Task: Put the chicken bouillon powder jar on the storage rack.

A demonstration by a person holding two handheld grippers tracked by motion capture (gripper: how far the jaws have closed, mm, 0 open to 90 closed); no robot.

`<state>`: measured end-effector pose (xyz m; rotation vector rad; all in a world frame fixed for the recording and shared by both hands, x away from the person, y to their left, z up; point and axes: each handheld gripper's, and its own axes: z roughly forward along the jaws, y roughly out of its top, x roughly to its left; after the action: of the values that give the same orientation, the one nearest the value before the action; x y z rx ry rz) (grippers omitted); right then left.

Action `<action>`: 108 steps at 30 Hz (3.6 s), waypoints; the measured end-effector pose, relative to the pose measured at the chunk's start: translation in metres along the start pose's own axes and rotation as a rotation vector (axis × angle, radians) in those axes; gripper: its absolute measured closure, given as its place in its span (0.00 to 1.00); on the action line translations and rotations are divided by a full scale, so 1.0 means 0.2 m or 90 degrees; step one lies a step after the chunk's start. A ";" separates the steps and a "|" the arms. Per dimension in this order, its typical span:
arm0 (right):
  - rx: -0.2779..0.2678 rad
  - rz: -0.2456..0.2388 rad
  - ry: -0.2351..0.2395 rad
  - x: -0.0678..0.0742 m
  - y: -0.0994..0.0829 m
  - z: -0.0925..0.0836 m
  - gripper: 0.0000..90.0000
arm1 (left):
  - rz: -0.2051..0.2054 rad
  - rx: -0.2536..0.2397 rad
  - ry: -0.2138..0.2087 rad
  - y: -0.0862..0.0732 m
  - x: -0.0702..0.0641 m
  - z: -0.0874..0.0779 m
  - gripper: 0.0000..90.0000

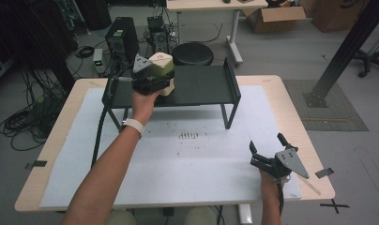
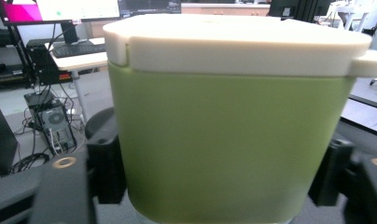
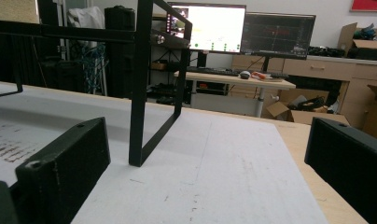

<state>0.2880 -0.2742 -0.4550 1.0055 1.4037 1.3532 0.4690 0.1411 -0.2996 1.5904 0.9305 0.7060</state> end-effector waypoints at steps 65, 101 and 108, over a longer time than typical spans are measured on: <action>0.001 -0.003 0.001 0.00 0.00 0.00 0.00 | -0.004 -0.114 -0.091 0.06 0.05 -0.63 0.00; 0.003 -0.005 0.000 0.00 0.00 0.00 0.00 | -0.038 -0.149 -0.048 -0.50 0.15 -1.03 0.01; 0.002 0.000 0.000 0.00 0.00 0.00 0.00 | -0.054 -0.130 -0.020 -0.61 0.21 -1.05 0.01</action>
<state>0.2884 -0.2741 -0.4550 1.0085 1.4062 1.3505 0.2910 0.2928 -0.3745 1.3707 0.8694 0.6913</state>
